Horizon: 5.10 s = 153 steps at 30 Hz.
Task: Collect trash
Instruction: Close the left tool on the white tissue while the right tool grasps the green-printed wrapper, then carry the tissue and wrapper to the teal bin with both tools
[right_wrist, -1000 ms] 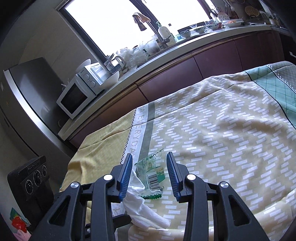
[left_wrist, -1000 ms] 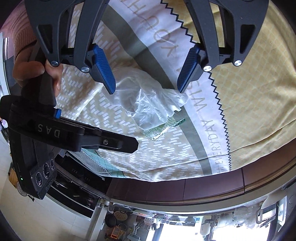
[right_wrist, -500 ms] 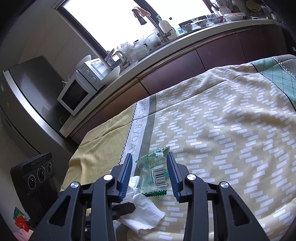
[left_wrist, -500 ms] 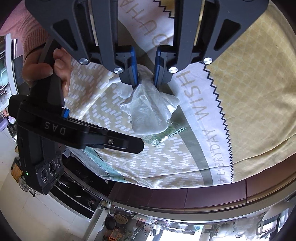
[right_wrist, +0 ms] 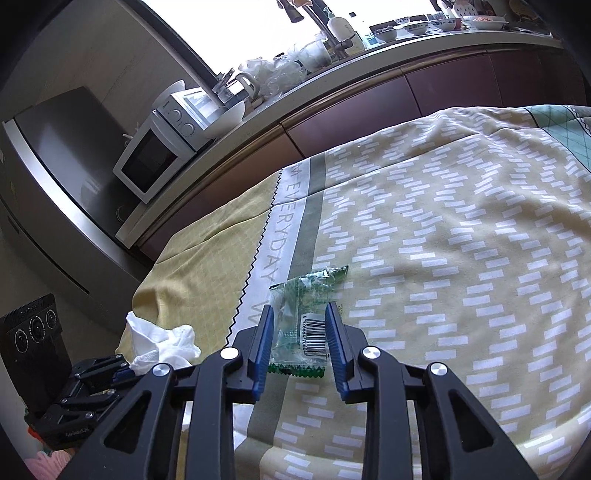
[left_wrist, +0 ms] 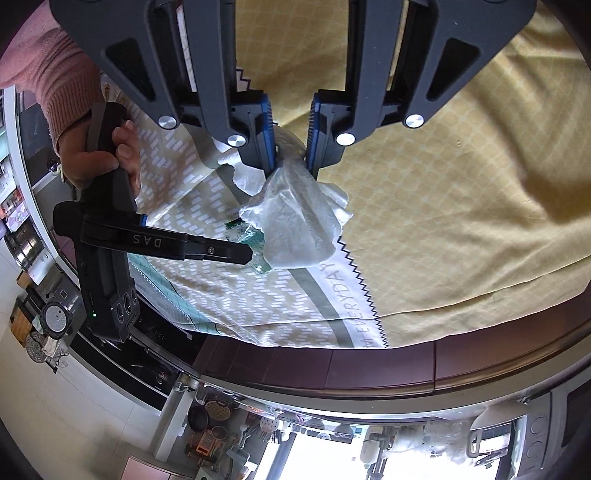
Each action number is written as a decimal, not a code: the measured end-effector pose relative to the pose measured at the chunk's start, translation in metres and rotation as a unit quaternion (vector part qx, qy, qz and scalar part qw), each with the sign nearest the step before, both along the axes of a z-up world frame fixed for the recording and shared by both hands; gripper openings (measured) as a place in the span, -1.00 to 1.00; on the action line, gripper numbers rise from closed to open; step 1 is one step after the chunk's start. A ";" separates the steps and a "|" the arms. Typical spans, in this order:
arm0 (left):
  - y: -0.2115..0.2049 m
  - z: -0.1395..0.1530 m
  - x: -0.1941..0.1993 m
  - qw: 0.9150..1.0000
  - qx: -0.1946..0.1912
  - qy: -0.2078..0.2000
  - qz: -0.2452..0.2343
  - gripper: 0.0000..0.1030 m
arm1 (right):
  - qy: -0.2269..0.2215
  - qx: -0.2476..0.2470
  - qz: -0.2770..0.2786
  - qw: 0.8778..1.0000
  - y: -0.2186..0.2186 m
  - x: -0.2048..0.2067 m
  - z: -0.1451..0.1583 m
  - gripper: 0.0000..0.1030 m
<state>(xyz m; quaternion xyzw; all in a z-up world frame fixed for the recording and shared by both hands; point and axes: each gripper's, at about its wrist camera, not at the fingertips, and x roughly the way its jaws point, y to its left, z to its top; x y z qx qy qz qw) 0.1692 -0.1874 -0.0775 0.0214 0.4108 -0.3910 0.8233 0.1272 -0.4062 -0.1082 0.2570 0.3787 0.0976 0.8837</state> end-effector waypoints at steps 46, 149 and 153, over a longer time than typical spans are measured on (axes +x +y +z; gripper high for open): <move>0.222 0.015 -0.055 0.983 0.020 -0.042 0.178 -0.70 | -0.063 0.049 0.199 0.977 0.193 0.005 0.043 -0.83; 0.414 0.009 -0.070 0.916 0.054 -0.045 0.395 -0.70 | -0.042 0.013 0.405 0.913 0.426 0.053 0.050 -0.82; 0.417 0.006 -0.069 0.915 0.054 -0.041 0.399 -0.70 | -0.040 0.010 0.408 0.912 0.432 0.055 0.050 -0.82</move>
